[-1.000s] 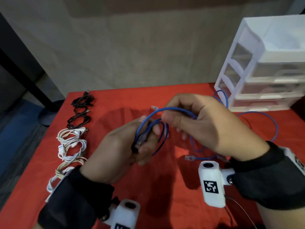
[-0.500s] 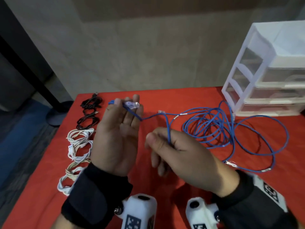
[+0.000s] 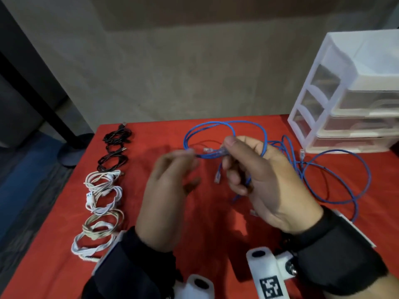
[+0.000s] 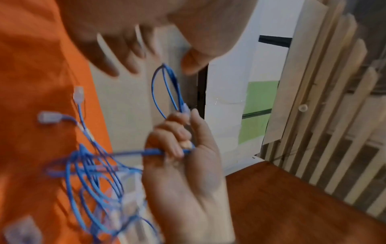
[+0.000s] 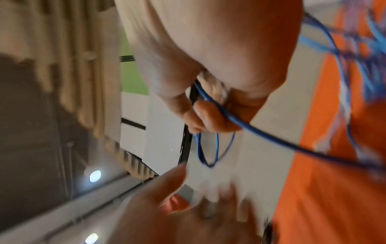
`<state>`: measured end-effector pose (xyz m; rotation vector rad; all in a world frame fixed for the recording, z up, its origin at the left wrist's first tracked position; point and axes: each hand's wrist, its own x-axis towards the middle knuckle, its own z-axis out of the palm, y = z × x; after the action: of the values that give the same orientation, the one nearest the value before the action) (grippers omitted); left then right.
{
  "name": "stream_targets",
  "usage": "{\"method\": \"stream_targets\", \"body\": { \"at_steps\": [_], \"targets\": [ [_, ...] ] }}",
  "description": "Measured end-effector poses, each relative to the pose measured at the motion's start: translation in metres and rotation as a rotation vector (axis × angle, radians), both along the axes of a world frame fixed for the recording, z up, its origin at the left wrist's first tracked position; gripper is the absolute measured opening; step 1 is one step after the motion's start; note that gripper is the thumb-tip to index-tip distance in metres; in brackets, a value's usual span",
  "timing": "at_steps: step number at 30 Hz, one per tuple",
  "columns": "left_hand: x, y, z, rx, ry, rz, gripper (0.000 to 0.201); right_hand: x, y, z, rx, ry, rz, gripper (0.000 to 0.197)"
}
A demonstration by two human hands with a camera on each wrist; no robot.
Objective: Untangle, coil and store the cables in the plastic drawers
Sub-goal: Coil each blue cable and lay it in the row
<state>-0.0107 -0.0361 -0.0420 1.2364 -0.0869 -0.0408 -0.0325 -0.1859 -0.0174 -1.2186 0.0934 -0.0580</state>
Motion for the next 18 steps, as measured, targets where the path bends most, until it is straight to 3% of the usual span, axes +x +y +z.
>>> {"method": "stream_targets", "body": {
  "at_steps": [2,4,5,8,13,15,18],
  "targets": [
    [0.001,0.008,0.002,0.301,-0.357,0.245,0.026,-0.001,-0.011,0.005,-0.135,0.008,0.044,0.024],
    [-0.002,0.012,0.007,0.719,-0.766,0.175,0.024,-0.003,-0.020,0.011,-0.199,0.021,0.128,0.024],
    [-0.003,0.011,0.009,0.840,-0.865,0.049,0.019,-0.003,-0.023,0.014,-0.212,0.019,0.160,0.024],
    [-0.004,0.003,0.000,0.851,-0.768,-0.196,0.030,-0.005,-0.024,0.017,-0.292,0.018,0.181,0.030],
    [-0.002,0.001,-0.013,0.736,-0.641,-0.165,0.030,-0.005,-0.021,0.016,-0.699,-0.046,0.015,0.054],
    [-0.001,-0.002,-0.009,0.649,-0.489,-0.126,0.032,-0.007,-0.018,0.015,-0.809,-0.175,-0.063,0.043],
    [-0.001,-0.007,0.002,0.323,-0.153,-0.100,0.040,-0.017,-0.004,0.010,-0.944,-0.366,0.035,0.018]
  ]
}}
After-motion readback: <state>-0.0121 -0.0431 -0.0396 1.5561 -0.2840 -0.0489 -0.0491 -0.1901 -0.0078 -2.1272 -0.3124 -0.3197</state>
